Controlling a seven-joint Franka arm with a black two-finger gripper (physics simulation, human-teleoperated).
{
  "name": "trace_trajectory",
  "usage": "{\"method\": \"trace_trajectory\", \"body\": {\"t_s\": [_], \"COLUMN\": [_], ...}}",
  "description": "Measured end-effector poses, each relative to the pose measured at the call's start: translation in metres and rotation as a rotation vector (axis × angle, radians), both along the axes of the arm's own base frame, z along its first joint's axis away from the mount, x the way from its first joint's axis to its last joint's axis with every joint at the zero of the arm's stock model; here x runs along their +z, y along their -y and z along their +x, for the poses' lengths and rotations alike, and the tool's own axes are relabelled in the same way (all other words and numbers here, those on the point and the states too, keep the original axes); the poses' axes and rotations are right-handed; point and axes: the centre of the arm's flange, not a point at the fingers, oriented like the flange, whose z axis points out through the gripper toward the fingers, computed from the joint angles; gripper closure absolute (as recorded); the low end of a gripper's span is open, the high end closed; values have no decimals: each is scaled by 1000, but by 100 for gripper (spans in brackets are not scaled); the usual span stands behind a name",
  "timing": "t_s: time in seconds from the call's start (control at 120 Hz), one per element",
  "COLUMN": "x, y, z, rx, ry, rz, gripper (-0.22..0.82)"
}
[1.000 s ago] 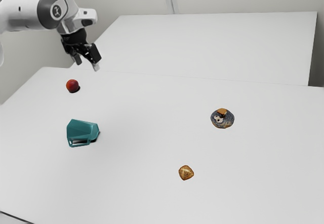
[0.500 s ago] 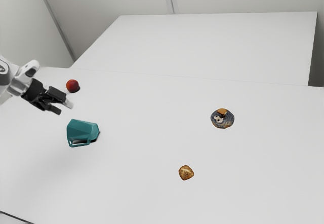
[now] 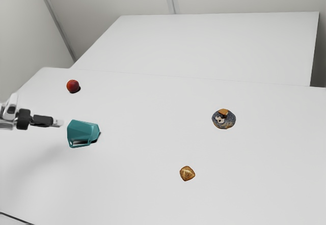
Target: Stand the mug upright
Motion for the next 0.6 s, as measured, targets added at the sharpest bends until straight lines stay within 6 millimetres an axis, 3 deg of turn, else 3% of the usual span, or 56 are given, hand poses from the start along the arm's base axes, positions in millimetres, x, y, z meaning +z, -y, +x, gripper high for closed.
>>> {"method": "trace_trajectory", "body": {"t_s": [0.158,0.325,0.6], "x": [-19,-51,-72], "y": [-21,-9,-5], "z": [-11,1,2], "rx": [-48,-140,-212], "ry": [76,126,218], "rz": [59,84,135], "gripper": [0,0,0]}}
